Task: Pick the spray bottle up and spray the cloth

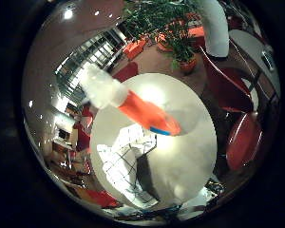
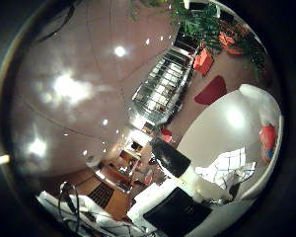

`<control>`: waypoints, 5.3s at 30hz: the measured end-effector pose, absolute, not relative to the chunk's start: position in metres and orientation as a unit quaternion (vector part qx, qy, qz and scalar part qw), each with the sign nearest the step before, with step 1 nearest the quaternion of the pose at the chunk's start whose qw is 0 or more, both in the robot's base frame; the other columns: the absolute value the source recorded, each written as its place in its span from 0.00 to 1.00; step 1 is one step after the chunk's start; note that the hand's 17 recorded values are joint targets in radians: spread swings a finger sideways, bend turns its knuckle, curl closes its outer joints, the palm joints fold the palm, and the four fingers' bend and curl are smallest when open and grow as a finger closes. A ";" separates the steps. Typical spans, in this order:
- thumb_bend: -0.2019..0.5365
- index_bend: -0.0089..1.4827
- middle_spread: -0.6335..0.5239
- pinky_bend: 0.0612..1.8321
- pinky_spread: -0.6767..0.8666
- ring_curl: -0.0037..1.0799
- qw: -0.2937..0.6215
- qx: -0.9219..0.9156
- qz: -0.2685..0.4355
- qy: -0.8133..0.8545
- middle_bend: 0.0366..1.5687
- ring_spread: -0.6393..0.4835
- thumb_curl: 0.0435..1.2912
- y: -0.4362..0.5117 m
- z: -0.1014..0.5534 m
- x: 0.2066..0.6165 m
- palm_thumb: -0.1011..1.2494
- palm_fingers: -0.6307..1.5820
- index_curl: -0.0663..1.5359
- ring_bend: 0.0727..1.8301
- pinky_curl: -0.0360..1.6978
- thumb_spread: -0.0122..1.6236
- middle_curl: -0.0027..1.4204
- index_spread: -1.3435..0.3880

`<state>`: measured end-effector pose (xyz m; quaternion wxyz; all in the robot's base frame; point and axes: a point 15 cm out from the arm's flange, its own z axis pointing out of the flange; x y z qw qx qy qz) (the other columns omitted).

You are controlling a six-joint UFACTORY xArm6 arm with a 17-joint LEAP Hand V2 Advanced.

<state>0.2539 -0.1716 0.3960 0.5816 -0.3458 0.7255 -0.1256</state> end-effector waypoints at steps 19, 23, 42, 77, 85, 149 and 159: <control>0.24 0.11 0.70 0.29 0.71 0.26 0.610 -0.287 -0.122 0.729 0.20 0.74 0.24 -0.211 0.332 0.230 0.51 0.36 0.22 0.32 0.17 0.68 0.26 0.72; 0.24 0.11 0.70 0.29 0.71 0.26 0.615 -0.282 -0.112 0.727 0.20 0.74 0.24 -0.214 0.320 0.229 0.51 0.36 0.22 0.32 0.17 0.68 0.26 0.72; 0.24 0.11 0.70 0.28 0.70 0.26 0.632 -0.275 -0.061 0.722 0.20 0.74 0.25 -0.210 0.280 0.237 0.51 0.36 0.22 0.31 0.17 0.68 0.26 0.71; 0.24 0.12 0.65 0.24 0.71 0.26 0.568 -0.332 -0.040 0.752 0.24 0.73 0.24 -0.196 0.240 0.302 0.55 0.39 0.22 0.32 0.16 0.65 0.27 0.71; 0.26 0.12 0.55 0.26 0.63 0.28 0.568 -0.353 -0.027 0.742 0.30 0.59 0.26 -0.174 0.245 0.334 0.60 0.53 0.24 0.40 0.15 0.64 0.30 0.69; 0.26 0.80 0.47 0.56 0.31 0.55 -0.050 -0.796 0.132 0.588 0.87 0.43 0.53 -0.002 0.422 0.257 0.84 0.82 0.46 0.80 0.73 0.64 0.42 0.67; 0.26 0.80 0.47 0.55 0.31 0.55 -0.215 -0.764 0.135 0.593 0.87 0.42 0.53 -0.003 0.371 0.275 0.82 0.82 0.46 0.80 0.75 0.65 0.43 0.67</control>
